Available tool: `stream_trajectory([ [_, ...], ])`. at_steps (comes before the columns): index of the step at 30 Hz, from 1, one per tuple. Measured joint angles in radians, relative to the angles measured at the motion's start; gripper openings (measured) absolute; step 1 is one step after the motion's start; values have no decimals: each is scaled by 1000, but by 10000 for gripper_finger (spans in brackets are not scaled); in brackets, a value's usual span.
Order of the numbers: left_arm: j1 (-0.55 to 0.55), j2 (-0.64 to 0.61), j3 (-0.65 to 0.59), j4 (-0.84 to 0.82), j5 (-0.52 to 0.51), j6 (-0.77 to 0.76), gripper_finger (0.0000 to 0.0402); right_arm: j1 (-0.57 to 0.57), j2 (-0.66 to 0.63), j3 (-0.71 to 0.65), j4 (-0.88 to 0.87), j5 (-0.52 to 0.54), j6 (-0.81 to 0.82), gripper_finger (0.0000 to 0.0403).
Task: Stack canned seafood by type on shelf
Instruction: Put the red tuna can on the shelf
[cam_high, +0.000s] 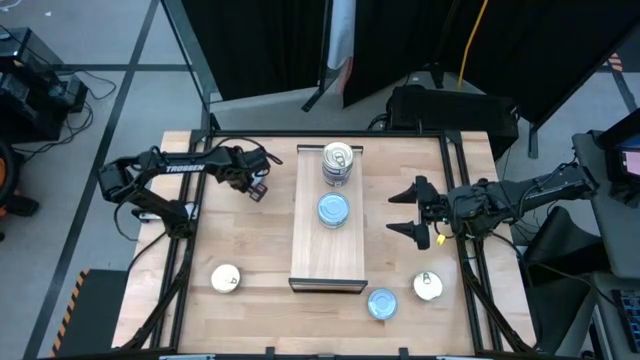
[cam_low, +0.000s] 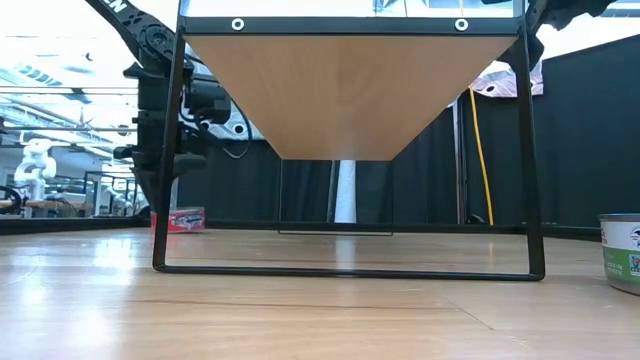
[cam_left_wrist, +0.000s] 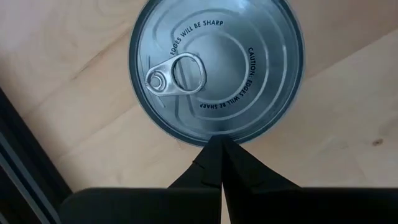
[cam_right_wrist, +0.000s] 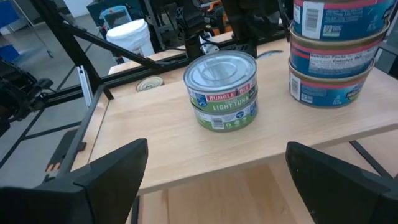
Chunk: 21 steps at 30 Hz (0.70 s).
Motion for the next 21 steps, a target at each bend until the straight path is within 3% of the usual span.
stream_trajectory([
  [21,-29,-2,-97,51,33,-28,0,0,0,0,-7,-4,10,375],
])
